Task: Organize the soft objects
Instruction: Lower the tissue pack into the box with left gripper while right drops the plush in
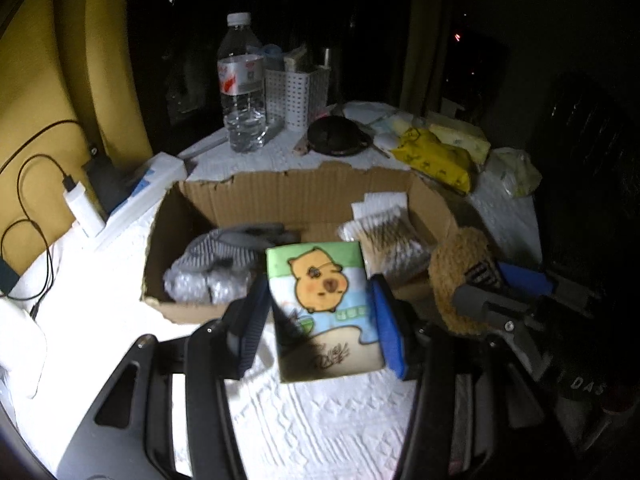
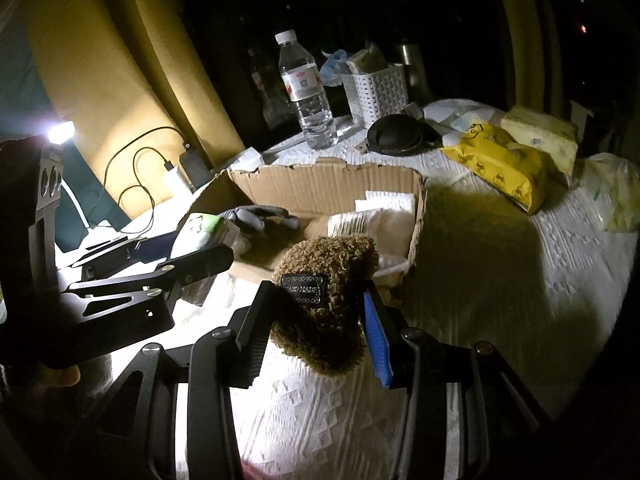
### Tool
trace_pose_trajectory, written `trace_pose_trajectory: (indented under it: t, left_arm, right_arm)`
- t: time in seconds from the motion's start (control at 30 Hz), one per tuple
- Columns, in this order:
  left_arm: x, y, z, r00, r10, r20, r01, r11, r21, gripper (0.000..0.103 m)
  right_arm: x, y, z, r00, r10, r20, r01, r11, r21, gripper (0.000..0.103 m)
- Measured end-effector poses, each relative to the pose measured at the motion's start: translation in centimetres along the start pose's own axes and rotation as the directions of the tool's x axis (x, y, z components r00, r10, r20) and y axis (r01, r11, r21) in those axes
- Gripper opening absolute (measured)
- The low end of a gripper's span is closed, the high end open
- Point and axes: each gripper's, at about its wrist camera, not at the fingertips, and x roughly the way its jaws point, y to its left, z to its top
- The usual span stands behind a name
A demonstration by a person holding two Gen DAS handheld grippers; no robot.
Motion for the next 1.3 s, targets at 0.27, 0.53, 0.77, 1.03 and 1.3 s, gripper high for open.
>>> trace_pose_trajectory:
  t: [0.27, 0.53, 0.77, 1.03, 1.3]
  left_arm:
    - [1.3, 0.7, 1.9, 1.000, -0.003, 0.013, 0.004, 1.000, -0.009, 0.051]
    - [3.2, 1.3, 2.7, 1.000, -0.008, 0.003, 0.008, 1.000, -0.020, 0.051]
    - [5.1, 2.2, 2.8, 1.000, -0.009, -0.029, 0.008, 0.999, -0.037, 0.052]
    - [6.8, 3.3, 2.9, 0.998, 0.006, -0.062, -0.011, 0.996, -0.084, 0.054]
    - [5.6, 4.4, 3.2, 0.999, 0.017, -0.038, -0.021, 0.995, -0.095, 0.068]
  right_arm:
    - [1.1, -0.4, 1.8, 1.000, -0.003, 0.001, 0.003, 1.000, -0.008, 0.045]
    - [2.3, -0.5, 2.9, 1.000, -0.009, 0.000, 0.009, 1.000, -0.011, 0.045]
    - [3.3, -0.5, 3.7, 1.000, -0.012, -0.004, 0.012, 1.000, -0.007, 0.045]
    - [4.4, -0.6, 4.6, 1.000, -0.015, -0.012, 0.015, 1.000, 0.000, 0.045]
    - [5.8, -0.3, 4.7, 0.999, -0.019, -0.037, 0.019, 1.000, -0.004, 0.045]
